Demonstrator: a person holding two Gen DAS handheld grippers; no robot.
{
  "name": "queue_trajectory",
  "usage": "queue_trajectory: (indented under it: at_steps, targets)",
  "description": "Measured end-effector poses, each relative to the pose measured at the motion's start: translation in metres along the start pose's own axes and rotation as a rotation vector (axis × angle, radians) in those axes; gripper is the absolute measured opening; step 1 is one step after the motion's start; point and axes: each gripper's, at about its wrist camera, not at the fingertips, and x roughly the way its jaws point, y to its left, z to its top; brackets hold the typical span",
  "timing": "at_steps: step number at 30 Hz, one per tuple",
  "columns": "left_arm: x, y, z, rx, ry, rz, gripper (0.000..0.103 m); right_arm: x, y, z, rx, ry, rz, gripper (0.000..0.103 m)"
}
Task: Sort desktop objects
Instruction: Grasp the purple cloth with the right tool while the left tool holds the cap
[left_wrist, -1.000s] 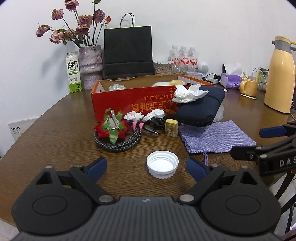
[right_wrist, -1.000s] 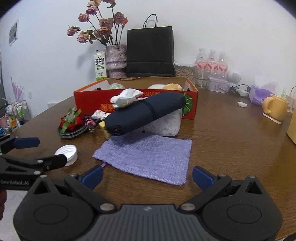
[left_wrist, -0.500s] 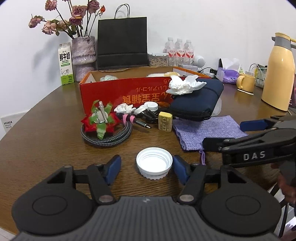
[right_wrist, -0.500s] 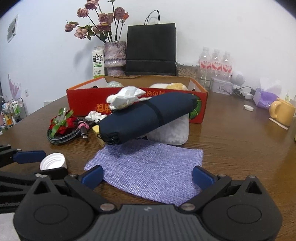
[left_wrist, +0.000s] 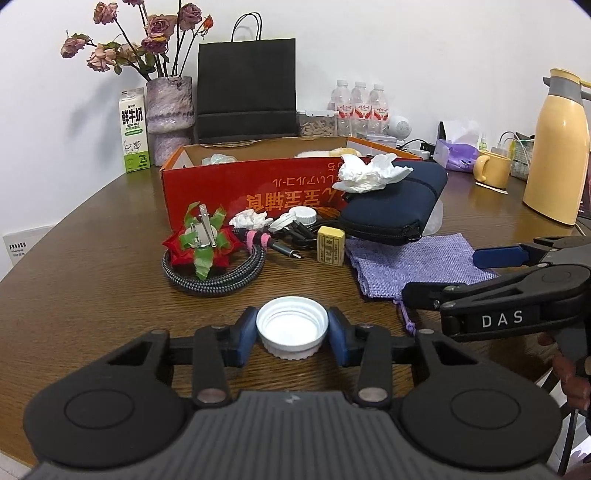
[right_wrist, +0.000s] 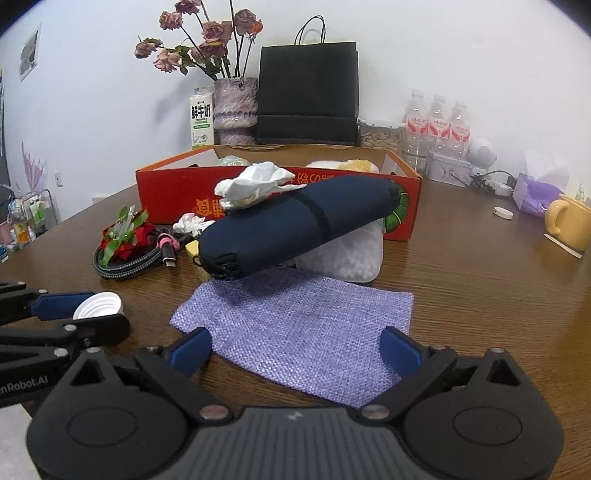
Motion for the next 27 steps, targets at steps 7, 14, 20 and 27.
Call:
queue_trajectory:
  at_steps: [7,14,20,27]
  targets:
    - [-0.001,0.001,-0.001,-0.006,-0.001,0.004,0.041,-0.006,-0.008,0.0,0.022,-0.026,-0.031,0.057]
    - [-0.003,0.002,-0.001,-0.012,0.005,0.013,0.041,-0.014,-0.015,-0.001,0.036,-0.027,-0.025,0.008]
    - [-0.011,0.004,0.0,-0.028,-0.003,0.017,0.041,-0.034,-0.018,-0.01,0.053,-0.032,0.013,0.006]
    - [-0.029,0.004,0.004,-0.015,-0.042,0.031,0.041,-0.061,-0.018,-0.013,0.041,-0.061,0.008,0.006]
